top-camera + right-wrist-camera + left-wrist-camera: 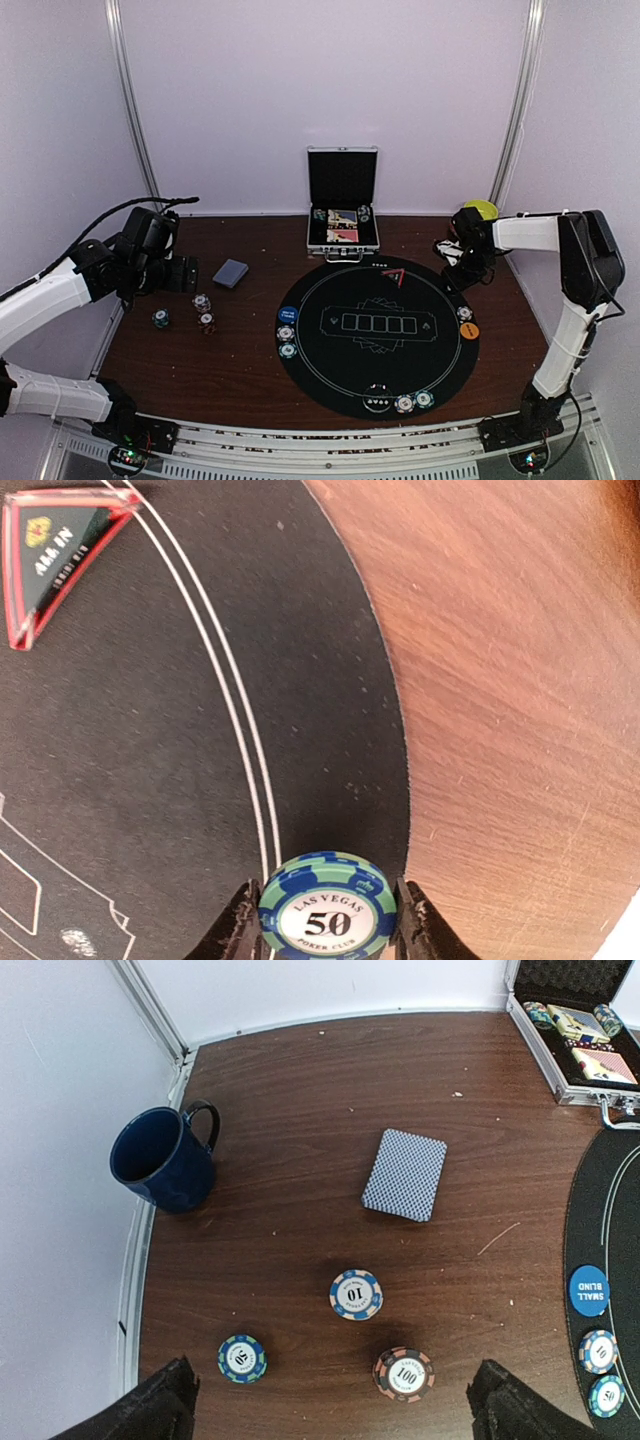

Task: Distribute texas hold em gaming equipment
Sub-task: Place the poker chips pile in the big blind area.

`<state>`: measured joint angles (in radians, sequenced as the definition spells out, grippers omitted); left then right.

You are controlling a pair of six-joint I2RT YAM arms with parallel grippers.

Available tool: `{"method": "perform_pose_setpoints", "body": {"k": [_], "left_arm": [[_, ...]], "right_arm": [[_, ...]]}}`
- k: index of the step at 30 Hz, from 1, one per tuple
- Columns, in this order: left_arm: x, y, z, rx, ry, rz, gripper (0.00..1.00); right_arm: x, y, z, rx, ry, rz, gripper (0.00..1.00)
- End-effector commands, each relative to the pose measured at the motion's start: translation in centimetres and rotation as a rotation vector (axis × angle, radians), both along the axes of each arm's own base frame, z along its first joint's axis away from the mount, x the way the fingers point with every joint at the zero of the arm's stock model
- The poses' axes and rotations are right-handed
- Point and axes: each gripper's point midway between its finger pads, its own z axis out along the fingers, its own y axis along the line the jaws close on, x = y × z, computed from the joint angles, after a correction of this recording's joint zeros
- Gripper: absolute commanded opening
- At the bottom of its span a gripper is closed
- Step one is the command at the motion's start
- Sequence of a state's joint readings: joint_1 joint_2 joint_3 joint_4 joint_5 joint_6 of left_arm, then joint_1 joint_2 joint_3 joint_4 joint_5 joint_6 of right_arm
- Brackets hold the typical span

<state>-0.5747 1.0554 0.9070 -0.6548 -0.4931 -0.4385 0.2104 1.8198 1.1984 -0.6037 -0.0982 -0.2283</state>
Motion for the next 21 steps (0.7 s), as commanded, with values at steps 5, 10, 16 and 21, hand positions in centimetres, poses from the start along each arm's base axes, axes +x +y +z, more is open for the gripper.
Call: {"method": "perform_pose_setpoints", "body": {"k": [5, 10, 16, 21], "left_arm": [[0.3, -0.1, 0.4, -0.014, -0.021, -0.006, 0.98], [0.3, -0.1, 0.5, -0.016, -0.025, -0.007, 0.98], [0.3, -0.1, 0.5, -0.017, -0.025, -0.009, 0.98], [0.3, -0.1, 0.5, -0.018, -0.026, -0.008, 0.98]], "right_arm": [[0.3, -0.9, 0.5, -0.019, -0.039, -0.021, 0.26], [0.1, -1.8, 0.1, -0.031, -0.026, -0.035, 0.25], [-0.8, -1.9, -0.1, -0.030, -0.013, -0.020, 0.25], [-1.3, -2.3, -0.4, -0.038, -0.006, -0.018, 0.25]]}}
